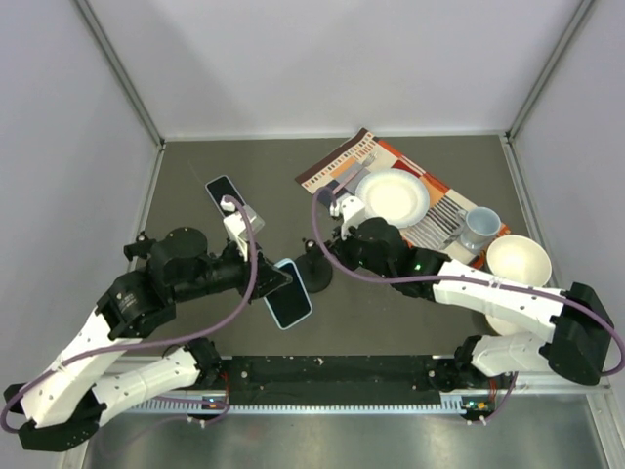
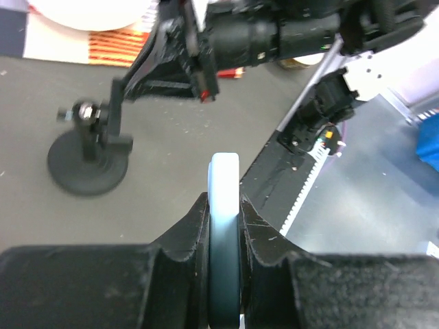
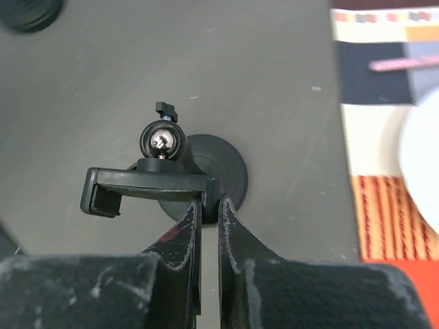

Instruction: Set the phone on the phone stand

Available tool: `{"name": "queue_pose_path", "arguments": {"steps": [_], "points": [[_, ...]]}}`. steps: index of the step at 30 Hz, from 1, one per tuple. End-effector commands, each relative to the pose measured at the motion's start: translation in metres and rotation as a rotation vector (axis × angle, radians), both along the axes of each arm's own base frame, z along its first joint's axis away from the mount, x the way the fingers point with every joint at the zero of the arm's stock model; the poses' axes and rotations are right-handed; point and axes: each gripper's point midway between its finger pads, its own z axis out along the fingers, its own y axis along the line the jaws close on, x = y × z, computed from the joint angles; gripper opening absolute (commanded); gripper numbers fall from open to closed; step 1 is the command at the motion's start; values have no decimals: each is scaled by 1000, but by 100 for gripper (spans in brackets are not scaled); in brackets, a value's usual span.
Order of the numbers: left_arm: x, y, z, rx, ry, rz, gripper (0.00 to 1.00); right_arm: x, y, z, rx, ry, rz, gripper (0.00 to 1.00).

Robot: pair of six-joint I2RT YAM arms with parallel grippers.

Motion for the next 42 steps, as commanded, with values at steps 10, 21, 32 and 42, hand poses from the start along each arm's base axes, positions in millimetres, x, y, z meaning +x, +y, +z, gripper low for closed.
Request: {"name": "queue_pose_path", "arguments": {"steps": [10,21,32,42], "points": [[13,-44,69,-152,-216,-151,0,-46,43,21,36,72,391,53],[44,-85,61,-69,-321,-246,0,-44,-53,33,182,138,51,76],[26,-17,107,-144,-424,-42,0,-49,-14,38,375,-89,352,46],[-7,38,109,-228,-387,56,0,-51,11,54,460,-374,410,43]]}}
